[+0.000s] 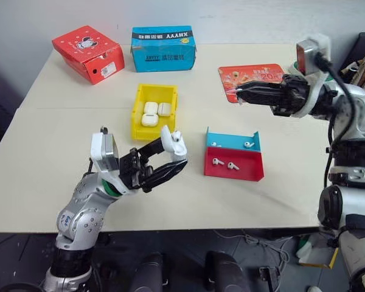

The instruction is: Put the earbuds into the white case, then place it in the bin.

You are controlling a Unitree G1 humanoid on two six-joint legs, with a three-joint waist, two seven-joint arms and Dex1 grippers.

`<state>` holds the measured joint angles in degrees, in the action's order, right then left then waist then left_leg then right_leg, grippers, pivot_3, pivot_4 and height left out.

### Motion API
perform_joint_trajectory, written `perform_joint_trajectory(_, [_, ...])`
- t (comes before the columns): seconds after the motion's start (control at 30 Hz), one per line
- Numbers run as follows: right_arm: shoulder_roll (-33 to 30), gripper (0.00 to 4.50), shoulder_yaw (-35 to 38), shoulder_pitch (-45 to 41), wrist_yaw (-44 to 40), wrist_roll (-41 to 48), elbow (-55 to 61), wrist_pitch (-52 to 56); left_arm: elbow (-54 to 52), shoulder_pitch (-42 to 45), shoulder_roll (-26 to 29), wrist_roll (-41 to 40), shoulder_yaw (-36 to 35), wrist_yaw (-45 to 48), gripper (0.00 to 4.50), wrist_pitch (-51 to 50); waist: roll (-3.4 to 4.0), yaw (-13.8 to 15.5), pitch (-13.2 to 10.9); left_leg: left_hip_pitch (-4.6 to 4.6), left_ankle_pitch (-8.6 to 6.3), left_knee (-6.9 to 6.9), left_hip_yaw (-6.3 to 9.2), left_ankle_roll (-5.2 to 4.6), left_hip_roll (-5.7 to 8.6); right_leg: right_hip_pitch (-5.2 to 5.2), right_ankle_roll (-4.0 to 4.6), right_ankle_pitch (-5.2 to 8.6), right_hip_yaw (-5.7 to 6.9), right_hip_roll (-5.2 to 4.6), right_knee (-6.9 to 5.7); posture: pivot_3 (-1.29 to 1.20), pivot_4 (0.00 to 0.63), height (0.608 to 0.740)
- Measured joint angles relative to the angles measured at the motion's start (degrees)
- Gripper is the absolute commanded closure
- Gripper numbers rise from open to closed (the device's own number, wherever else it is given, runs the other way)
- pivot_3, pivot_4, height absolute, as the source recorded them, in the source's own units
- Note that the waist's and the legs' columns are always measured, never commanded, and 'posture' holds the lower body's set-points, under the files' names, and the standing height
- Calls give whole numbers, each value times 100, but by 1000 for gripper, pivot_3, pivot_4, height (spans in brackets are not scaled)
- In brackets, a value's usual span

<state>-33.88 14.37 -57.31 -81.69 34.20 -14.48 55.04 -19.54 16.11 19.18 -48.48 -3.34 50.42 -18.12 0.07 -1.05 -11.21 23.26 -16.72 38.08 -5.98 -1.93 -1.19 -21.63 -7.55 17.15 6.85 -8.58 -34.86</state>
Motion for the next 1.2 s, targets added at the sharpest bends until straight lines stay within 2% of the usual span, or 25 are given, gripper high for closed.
perform_joint_trajectory(0.13, [705,4085,569,498,1148,1278,1325,1150,304,400,-264,55,118,46,1733,22,0,-21,0,0,-1,-1,-1,2,0,-2,0,0,-1,2,-1,0,150,740])
perform_joint_trajectory(0.3, [1515,4085,823,971,2470,2240,2396,1377,667,701,-530,163,231,116,1733,94,0,-28,0,2,-1,-4,-5,2,4,-6,0,0,-3,2,-2,0,150,740])
perform_joint_trajectory(0.43, [1628,4085,695,1157,2981,2702,2789,1358,729,838,-643,227,236,116,1733,191,0,-8,0,2,-1,-3,-6,-4,8,-6,-1,0,-8,0,-2,0,150,740])
perform_joint_trajectory(0.6, [1615,4085,664,1205,3398,3342,2792,1344,872,846,-757,358,246,114,1733,257,0,-11,0,2,-1,-3,-7,-5,7,-6,-1,0,-7,0,-2,0,150,740])
perform_joint_trajectory(0.73, [1594,4085,543,1369,3611,3533,2794,1211,890,845,-865,431,274,92,1733,331,0,-7,0,2,-3,-3,-8,-7,7,-6,-1,0,-8,0,-1,0,150,740])
perform_joint_trajectory(1.2, [1308,4085,-94,1649,3613,3519,2788,631,890,839,-1060,618,380,0,1733,467,0,-2,0,2,-3,-3,-8,-9,5,-6,-1,0,-8,0,1,0,150,740])
